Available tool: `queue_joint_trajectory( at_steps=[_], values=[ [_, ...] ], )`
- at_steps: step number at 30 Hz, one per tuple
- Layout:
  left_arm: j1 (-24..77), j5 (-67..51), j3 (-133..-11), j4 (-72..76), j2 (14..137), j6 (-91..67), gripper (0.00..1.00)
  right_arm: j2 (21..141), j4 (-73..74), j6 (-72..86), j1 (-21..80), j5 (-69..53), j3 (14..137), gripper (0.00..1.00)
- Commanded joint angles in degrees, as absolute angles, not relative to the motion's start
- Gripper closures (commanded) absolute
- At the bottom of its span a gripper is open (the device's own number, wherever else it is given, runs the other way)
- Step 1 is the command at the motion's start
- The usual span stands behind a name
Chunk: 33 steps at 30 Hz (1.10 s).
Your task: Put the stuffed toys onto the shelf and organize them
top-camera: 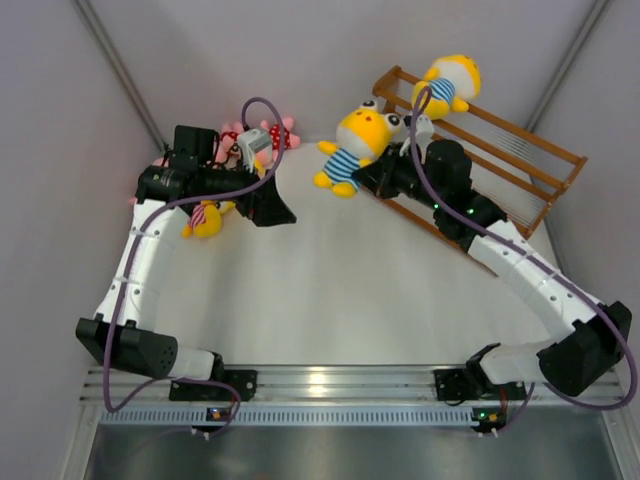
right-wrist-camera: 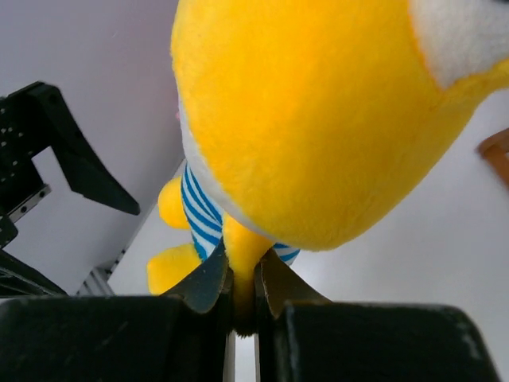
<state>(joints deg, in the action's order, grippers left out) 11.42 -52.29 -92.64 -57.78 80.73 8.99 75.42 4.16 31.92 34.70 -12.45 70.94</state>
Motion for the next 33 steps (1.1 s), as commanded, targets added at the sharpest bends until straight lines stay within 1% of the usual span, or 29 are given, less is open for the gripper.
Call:
queue_joint_trajectory(
  at_steps=[1, 3, 5, 6, 9, 10, 11, 12, 14, 15, 18, 24, 27, 33],
  values=[
    [11.5, -45.8, -97.1, -62.4, 78.8, 13.3, 0.02, 69.4, 15.7, 18.9, 32.3, -12.9, 82.3, 1.0],
    [11.5, -43.5, -97.0, -62.9, 79.0, 14.3, 0.02, 68.5, 21.0, 16.7, 31.6, -13.4, 86.0, 1.0],
    [11.5, -41.9, -96.3, -63.1, 79.2, 14.9, 0.02, 67.2, 27.2, 15.1, 28.4, -15.5, 90.8, 1.0],
    [11.5, -41.6, -96.2, -63.2, 79.1, 14.9, 0.02, 67.0, 28.8, 14.7, 24.8, -17.5, 92.2, 1.0],
    [11.5, -42.0, -95.7, -63.1, 79.3, 14.9, 0.02, 67.4, 34.8, 13.5, 18.1, -20.3, 97.5, 1.0],
    [11.5, -42.5, -95.7, -63.1, 79.3, 14.8, 0.02, 68.9, 36.4, 13.2, 12.5, -25.5, 99.0, 1.0],
    [11.5, -42.5, -95.6, -63.2, 79.4, 14.8, 0.02, 70.0, 39.2, 13.3, 9.2, -28.4, 102.4, 1.0],
    [11.5, -42.5, -95.6, -63.1, 79.3, 14.8, 0.02, 71.4, 40.7, 13.1, 2.9, -33.9, 104.1, 1.0],
    [11.5, -42.2, -95.4, -63.2, 79.3, 15.0, 0.02, 74.9, 42.4, 12.9, -3.6, -37.8, 107.6, 1.0],
    [11.5, -42.0, -95.3, -63.2, 79.1, 15.0, 0.02, 75.8, 42.8, 13.3, -6.0, -39.1, 107.8, 1.0],
    [11.5, -41.4, -94.4, -63.2, 78.7, 15.2, 0.02, 77.9, 41.1, 16.4, -17.4, -45.7, 107.3, 1.0],
    [11.5, -40.3, -93.3, -63.1, 78.7, 15.6, 0.02, 80.5, 40.7, 17.3, -27.8, -50.3, 105.0, 1.0],
    [11.5, -40.7, -93.2, -63.1, 78.9, 15.6, 0.02, 82.0, 41.1, 17.1, -30.6, -50.2, 105.0, 1.0],
    [11.5, -40.7, -92.9, -63.2, 78.8, 15.3, 0.02, 85.1, 41.7, 16.3, -30.8, -51.1, 105.5, 1.0]
  ],
)
